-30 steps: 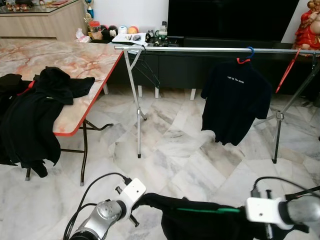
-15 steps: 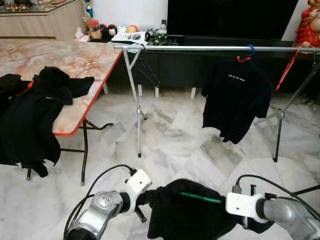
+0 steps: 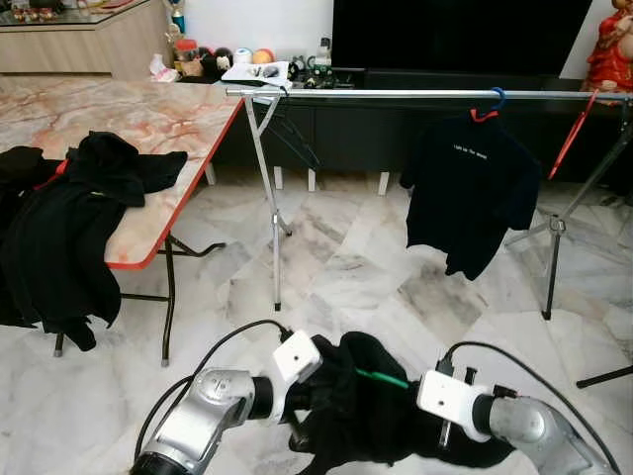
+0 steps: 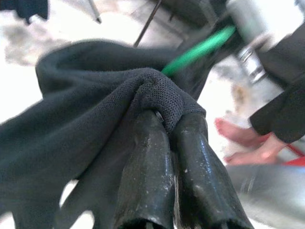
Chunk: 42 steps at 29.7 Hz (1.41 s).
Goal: Hang hanger
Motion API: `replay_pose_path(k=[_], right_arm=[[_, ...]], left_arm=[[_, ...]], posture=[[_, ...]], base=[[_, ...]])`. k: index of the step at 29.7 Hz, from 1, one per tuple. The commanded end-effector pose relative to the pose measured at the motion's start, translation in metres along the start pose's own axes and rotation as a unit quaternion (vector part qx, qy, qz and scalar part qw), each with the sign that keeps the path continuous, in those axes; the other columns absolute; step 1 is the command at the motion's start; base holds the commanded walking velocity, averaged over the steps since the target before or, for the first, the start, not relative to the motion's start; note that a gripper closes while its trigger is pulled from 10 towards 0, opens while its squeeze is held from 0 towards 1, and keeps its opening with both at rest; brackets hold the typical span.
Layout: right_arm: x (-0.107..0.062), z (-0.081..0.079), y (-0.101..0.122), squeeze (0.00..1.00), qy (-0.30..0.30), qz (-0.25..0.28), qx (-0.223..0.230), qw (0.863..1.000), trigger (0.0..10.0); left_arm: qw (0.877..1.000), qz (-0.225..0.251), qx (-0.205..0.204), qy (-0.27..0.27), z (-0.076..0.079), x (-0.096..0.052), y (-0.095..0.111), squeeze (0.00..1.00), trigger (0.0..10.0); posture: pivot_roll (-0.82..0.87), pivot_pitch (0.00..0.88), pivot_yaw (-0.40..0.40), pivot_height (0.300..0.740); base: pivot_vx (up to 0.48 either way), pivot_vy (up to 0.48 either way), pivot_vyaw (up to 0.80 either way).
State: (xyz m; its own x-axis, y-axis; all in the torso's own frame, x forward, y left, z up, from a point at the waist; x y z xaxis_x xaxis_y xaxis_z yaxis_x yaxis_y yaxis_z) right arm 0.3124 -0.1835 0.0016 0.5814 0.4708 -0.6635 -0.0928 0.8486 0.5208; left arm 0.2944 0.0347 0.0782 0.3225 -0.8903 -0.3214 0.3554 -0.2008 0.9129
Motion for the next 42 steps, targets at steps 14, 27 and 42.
replay_pose_path(k=[14,27,42], right_arm=[[0.01,0.024,0.034,0.0,-0.059,0.079,0.072,0.992,0.0],[0.011,0.028,0.042,0.0,-0.056,0.101,0.069,0.991,0.0],[-0.009,-0.023,0.028,0.0,0.14,0.116,-0.057,0.982,0.0]], left_arm=[[0.987,-0.064,0.006,-0.148,0.062,-0.004,-0.011,0.04,10.0],[0.983,-0.087,0.009,-0.161,0.069,-0.006,-0.018,1.0,10.0],[0.986,-0.125,0.034,-0.102,0.035,-0.028,-0.026,1.0,10.0]], posture=[[0.08,0.078,0.034,0.74],[0.08,0.076,0.029,0.74],[0.09,0.071,0.023,0.74]], base=[[0.0,0.0,0.0],[0.0,0.0,0.0],[0.0,0.0,0.0]])
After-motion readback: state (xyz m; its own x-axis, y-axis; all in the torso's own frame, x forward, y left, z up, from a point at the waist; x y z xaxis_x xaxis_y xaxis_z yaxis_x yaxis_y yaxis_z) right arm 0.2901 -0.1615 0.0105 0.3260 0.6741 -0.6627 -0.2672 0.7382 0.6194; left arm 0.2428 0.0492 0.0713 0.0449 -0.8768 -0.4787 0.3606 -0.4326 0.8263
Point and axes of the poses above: a point about 5 cm out from each wrist's last joint towards the gripper, its own x axis pointing out of the wrist towards the gripper, its own y axis along the axis of the wrist's last joint, z = x × y, the point moved 5 cm from there along x, pointing out of the wrist towards the gripper, and after that the axes turned 8 degrees about -x, right-handed, at the moved point
